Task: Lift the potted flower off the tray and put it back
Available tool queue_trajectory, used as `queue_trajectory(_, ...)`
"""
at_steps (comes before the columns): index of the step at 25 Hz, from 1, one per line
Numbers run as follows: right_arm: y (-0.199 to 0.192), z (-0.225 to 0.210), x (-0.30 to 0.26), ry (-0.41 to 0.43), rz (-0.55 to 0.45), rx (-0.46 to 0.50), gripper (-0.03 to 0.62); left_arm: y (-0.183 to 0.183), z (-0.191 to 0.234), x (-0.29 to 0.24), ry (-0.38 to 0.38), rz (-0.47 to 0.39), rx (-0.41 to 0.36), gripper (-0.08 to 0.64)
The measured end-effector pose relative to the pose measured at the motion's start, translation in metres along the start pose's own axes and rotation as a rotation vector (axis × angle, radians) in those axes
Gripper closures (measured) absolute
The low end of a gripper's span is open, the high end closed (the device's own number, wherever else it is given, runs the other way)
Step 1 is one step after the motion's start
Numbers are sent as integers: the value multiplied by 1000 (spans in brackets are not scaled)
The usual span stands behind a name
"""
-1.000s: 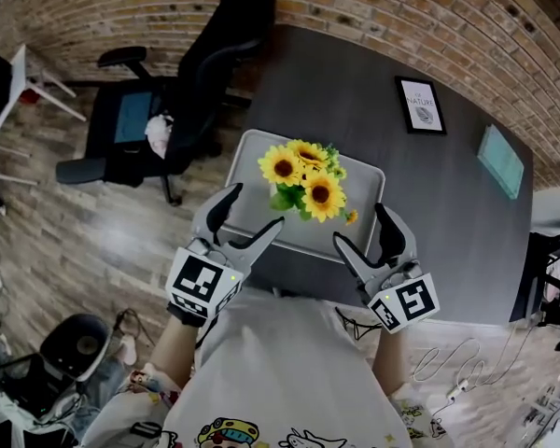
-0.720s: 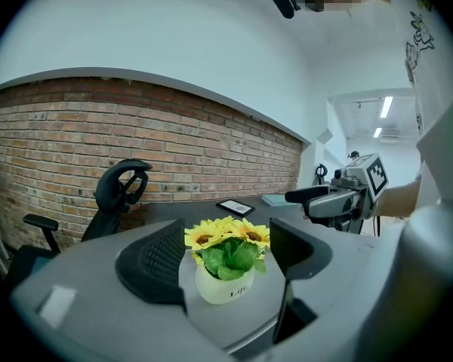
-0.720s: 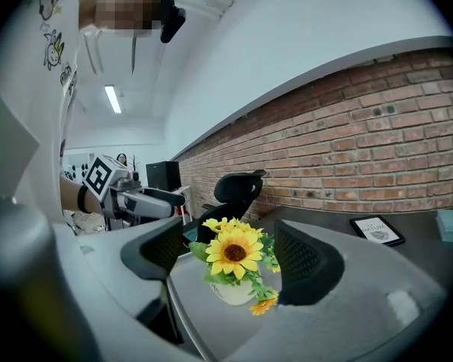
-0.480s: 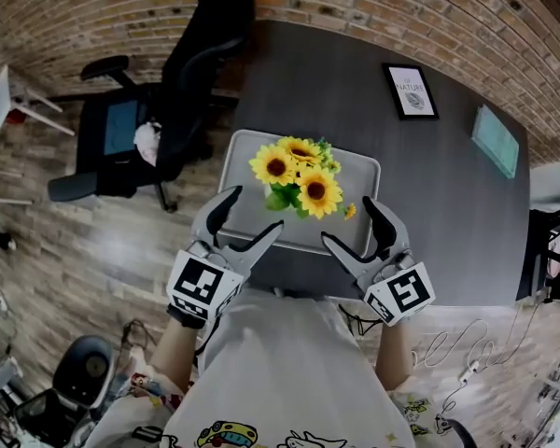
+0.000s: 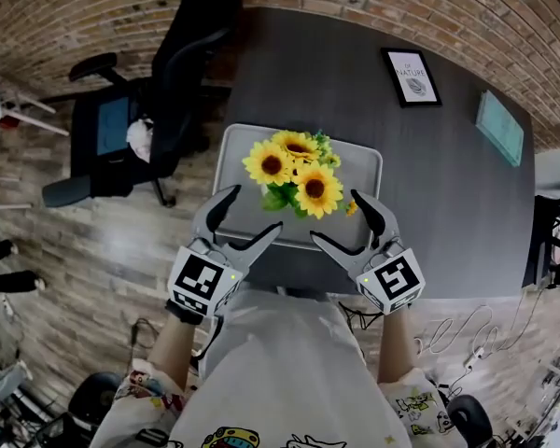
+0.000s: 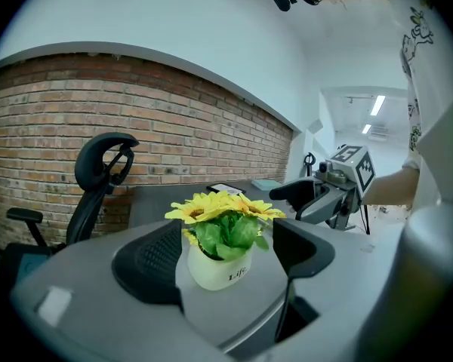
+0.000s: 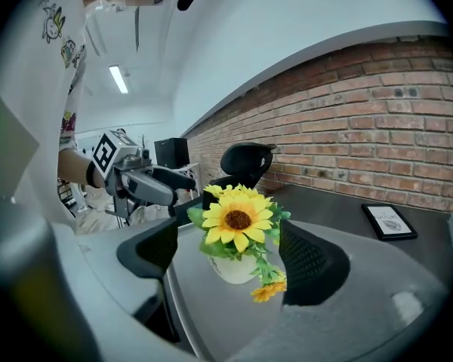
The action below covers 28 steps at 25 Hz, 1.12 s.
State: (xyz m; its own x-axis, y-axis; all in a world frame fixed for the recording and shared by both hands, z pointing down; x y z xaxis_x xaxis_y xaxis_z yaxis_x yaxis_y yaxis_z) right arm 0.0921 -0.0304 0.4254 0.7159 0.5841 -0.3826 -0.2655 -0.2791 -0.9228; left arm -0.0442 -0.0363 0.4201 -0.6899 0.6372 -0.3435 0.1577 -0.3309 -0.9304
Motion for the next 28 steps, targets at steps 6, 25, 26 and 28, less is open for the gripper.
queue_trajectory(6, -17, -1, -14, 31, 59, 29, 164, -11, 1, -11, -40, 18, -17, 169)
queue_trajectory(25, -56, -17, -53, 102, 155, 40, 147, -51, 13, -49, -175, 108, -82, 138)
queue_trajectory(26, -58, -18, -56, 106, 161, 38, 147, -53, 13, -52, -184, 112, -89, 138)
queue_trajectory(28, -62, -19, -60, 117, 168, 36, 147, -55, 14, -58, -205, 118, -102, 138)
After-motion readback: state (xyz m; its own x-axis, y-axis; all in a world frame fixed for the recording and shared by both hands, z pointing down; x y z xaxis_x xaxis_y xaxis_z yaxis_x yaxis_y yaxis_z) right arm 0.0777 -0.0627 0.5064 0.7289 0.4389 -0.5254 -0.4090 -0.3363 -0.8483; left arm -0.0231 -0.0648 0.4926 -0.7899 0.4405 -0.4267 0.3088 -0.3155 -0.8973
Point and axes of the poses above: the fingertips, and each gripper's own axes: x backward along the fingers, z to its left, y out of its top, the point moved 2 cm from there along x, backward along the fingers, and after that the axes turned 1 degree about -y, right-handed, at the moved point
